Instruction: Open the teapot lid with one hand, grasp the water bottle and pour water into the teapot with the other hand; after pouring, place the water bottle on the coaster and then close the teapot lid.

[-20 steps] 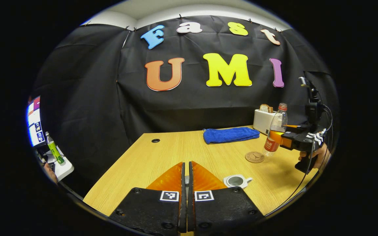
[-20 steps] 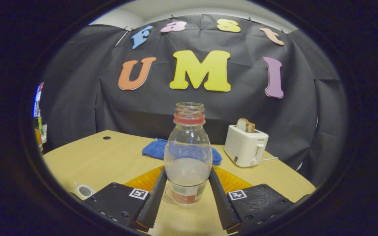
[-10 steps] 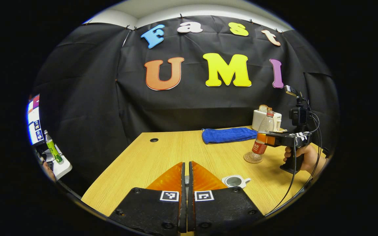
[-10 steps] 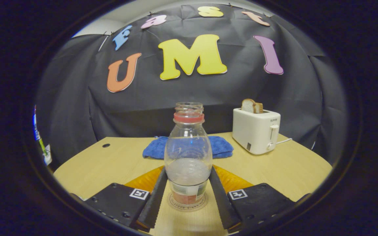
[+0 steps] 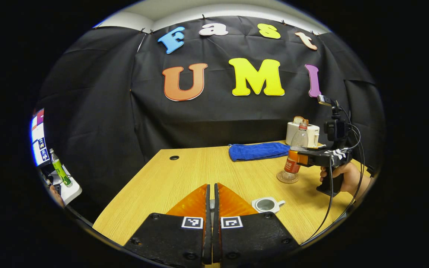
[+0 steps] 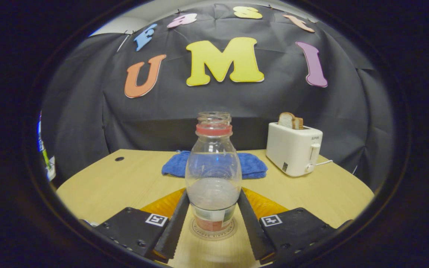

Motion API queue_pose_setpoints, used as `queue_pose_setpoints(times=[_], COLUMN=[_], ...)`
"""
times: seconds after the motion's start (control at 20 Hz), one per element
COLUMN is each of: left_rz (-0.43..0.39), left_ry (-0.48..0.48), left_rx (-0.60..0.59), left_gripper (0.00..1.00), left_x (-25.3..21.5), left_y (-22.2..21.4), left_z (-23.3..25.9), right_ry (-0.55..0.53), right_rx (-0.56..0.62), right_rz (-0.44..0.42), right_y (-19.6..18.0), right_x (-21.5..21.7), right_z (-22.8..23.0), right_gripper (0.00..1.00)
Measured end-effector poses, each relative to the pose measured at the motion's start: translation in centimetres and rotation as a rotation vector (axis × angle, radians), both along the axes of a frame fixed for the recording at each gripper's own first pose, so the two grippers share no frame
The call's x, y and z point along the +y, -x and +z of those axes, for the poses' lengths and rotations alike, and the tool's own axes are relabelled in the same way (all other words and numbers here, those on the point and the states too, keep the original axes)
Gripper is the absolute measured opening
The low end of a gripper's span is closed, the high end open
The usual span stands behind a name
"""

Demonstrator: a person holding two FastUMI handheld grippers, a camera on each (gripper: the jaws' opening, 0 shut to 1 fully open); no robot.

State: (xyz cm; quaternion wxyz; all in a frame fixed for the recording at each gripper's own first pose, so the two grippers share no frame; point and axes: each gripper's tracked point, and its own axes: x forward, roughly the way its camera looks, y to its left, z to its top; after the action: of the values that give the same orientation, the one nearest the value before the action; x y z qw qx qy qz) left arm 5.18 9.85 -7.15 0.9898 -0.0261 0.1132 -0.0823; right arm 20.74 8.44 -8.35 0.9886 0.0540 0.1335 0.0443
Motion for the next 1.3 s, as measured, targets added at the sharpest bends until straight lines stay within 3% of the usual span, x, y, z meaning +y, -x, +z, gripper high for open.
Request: queue_pose_setpoints(times=[0.15, 0.55, 0.7, 1.3], left_rz=[-0.001, -0.001, -0.006, -0.080], left_ry=[-0.003, 0.007, -0.001, 0.084], left_rx=[0.000, 0.001, -0.004, -0.048], left_gripper=[0.04, 0.04, 0.04, 0.03], left_x=[-0.1, -0.3, -0.7, -6.7], left_y=[-0.1, -0.2, -0.1, -0.1], left_z=[-0.1, -0.1, 0.1, 1.2], right_ry=[0.007, -0.007, -0.001, 0.123], right_rx=[0.014, 0.005, -0.061, -0.243], right_rz=[0.002, 0.035, 0.104, 0.111], right_y=[0.0, 1.7, 3.5, 12.7], right_x=[0.0, -0.1, -0.5, -7.1], right_z=[-0.3, 0.6, 2.3, 5.3], right_gripper=[0.77, 0.97, 0.94, 0.96])
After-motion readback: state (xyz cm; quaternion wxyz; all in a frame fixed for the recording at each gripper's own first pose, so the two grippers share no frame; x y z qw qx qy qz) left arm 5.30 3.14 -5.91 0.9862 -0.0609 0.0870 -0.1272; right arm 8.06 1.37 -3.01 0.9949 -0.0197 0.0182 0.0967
